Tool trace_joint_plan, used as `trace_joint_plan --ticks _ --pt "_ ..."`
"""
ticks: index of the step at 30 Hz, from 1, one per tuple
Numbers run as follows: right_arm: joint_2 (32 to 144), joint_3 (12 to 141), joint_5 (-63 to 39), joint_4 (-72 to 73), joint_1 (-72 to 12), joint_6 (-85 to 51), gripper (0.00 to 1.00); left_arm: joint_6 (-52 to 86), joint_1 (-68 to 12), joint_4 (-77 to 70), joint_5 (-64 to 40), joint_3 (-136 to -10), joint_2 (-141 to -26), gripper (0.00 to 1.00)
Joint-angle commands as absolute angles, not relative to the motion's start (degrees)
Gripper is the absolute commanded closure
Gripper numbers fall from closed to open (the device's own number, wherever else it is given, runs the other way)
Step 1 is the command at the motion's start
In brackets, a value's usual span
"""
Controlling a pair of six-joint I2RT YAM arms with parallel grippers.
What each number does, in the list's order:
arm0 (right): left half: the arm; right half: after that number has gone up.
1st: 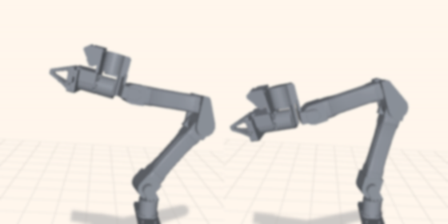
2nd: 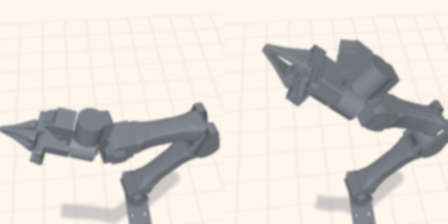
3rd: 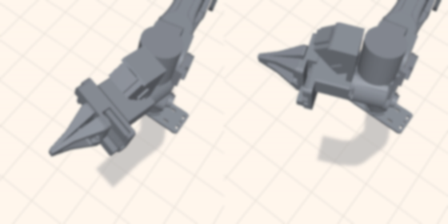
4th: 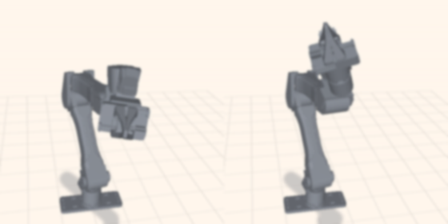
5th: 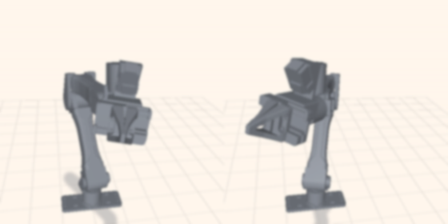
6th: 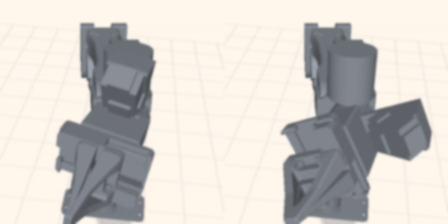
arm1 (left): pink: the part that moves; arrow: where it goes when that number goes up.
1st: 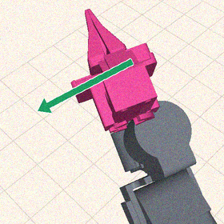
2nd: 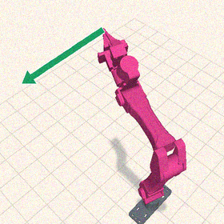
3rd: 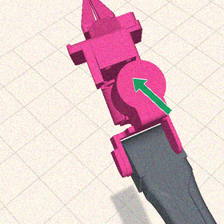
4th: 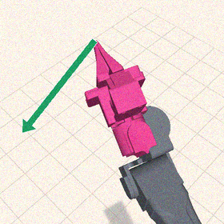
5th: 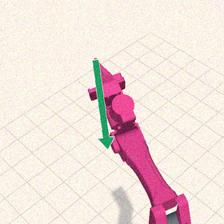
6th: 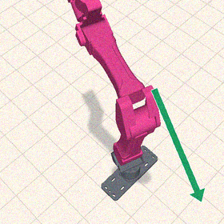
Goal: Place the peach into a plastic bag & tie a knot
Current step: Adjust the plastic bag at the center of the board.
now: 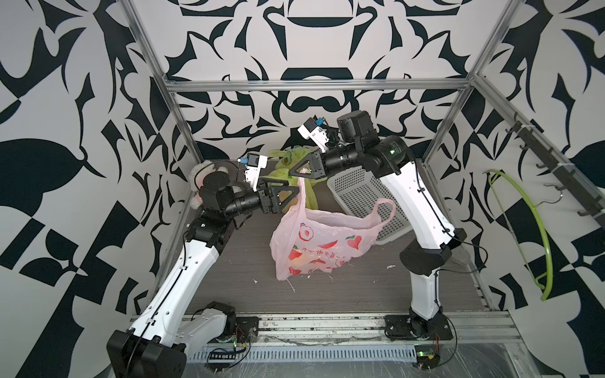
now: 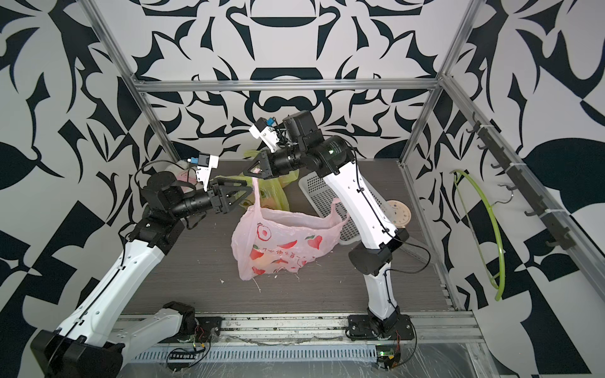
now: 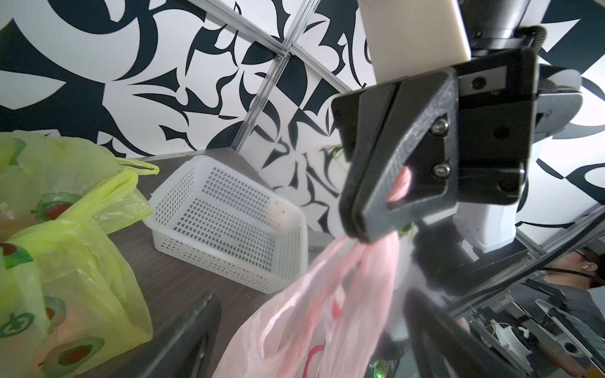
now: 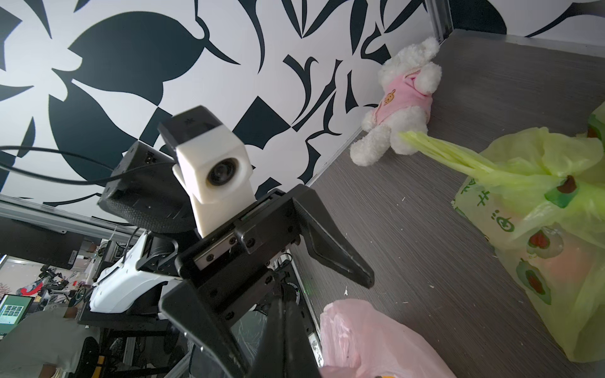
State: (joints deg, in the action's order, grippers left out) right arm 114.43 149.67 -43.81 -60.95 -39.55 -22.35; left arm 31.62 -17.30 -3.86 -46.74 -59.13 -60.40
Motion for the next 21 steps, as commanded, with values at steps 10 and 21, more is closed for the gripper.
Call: trace_joint_plan --ticks 10,21 --pt "114.58 150.45 -46.52 -55.82 -39.38 -24.15 1.00 40.15 -17.14 -13.17 -53.41 -59.19 -65.08 0.07" --pt "115.22 148.67 -44.94 -55.75 -39.22 -24.30 1.00 41.75 -17.44 -16.28 -53.14 -54.91 -63.90 0.50"
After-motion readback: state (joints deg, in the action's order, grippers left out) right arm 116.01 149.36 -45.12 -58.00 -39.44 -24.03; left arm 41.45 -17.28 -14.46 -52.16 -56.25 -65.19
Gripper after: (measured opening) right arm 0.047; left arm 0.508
